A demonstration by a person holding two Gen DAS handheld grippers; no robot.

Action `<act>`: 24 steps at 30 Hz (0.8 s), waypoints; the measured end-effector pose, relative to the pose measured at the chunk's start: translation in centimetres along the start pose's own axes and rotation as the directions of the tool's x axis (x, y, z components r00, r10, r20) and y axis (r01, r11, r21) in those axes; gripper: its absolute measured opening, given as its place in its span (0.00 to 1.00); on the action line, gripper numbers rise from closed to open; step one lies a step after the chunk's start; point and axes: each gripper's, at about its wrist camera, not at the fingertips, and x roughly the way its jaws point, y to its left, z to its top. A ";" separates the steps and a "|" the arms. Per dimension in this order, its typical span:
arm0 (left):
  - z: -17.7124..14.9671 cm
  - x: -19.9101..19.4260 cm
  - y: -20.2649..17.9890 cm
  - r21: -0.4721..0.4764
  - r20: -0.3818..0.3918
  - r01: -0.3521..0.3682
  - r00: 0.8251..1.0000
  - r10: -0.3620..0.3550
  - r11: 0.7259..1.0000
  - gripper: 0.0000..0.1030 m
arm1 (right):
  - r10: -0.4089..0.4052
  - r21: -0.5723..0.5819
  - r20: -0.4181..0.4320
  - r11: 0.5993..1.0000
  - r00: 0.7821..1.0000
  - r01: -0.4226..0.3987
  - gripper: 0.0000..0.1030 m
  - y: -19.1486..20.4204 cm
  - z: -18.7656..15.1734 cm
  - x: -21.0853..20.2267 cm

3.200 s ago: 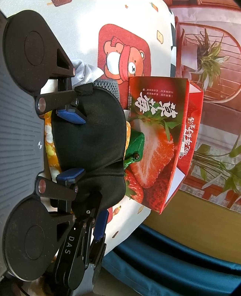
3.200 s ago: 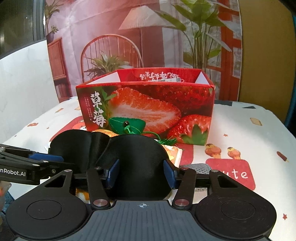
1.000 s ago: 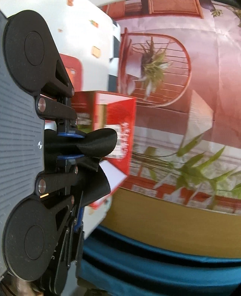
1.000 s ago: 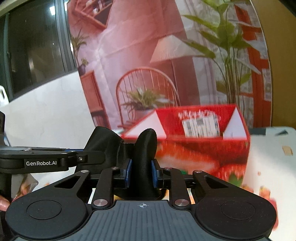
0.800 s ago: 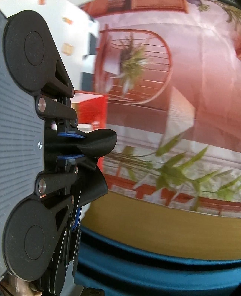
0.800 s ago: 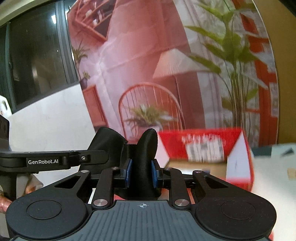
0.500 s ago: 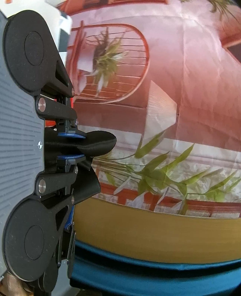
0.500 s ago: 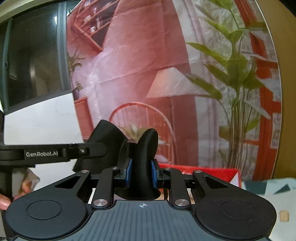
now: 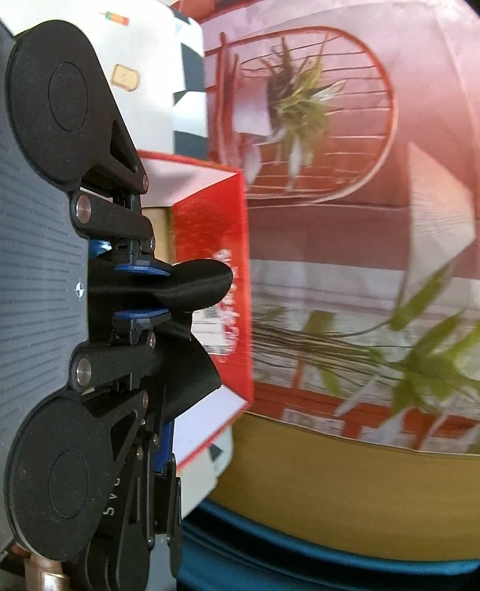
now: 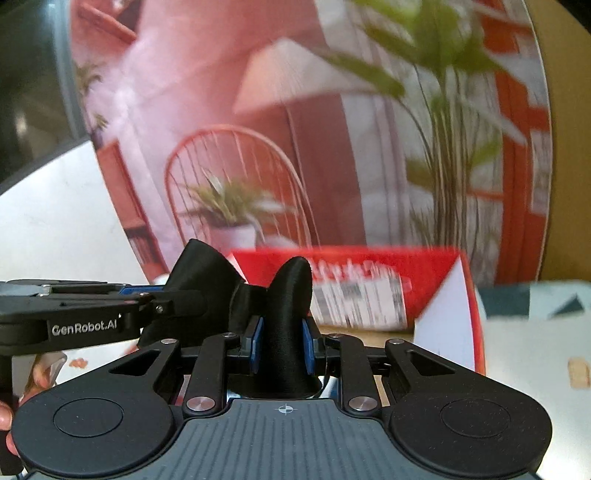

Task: Organize soft objects
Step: 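Carry the eye mask over the box, lower it in, open both tools, then withdraw both tools from the box toward the orange floral cushion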

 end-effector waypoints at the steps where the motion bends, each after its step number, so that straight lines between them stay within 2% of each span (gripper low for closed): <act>1: -0.2 0.3 0.1 0.001 -0.011 0.000 1.000 0.000 1.000 0.21 | -0.007 0.012 -0.013 1.000 1.000 0.007 0.21 -0.3 -0.3 0.3; 8: -0.9 0.7 0.9 0.000 -0.030 -0.008 1.000 0.008 1.000 0.36 | -0.049 0.061 -0.055 0.997 0.997 0.053 0.28 -1.3 -1.4 1.1; 12: -1.2 0.4 0.7 0.036 -0.020 -0.041 0.999 0.042 0.998 0.49 | -0.105 0.025 -0.056 0.994 0.993 0.107 0.36 -1.0 -1.7 0.9; 13: -1.3 0.3 0.6 0.046 -0.019 -0.051 0.998 0.052 0.998 0.51 | -0.127 0.004 -0.053 0.992 0.990 0.128 0.43 -0.8 -1.8 0.9; 15: -1.5 0.0 0.7 0.052 -0.017 -0.062 0.998 0.063 0.997 0.56 | -0.159 -0.031 -0.044 0.987 0.986 0.157 0.49 -0.5 -2.1 0.7; 19: -2.0 -1.2 0.9 0.042 -0.016 -0.053 0.998 0.053 0.998 0.62 | -0.205 -0.083 -0.016 0.976 0.979 0.203 0.74 0.3 -2.6 -0.1; 24: -3.2 -3.6 0.9 0.044 0.007 -0.042 0.999 0.042 0.998 0.64 | -0.187 -0.081 0.045 0.978 0.981 0.190 0.93 0.8 -3.0 -2.3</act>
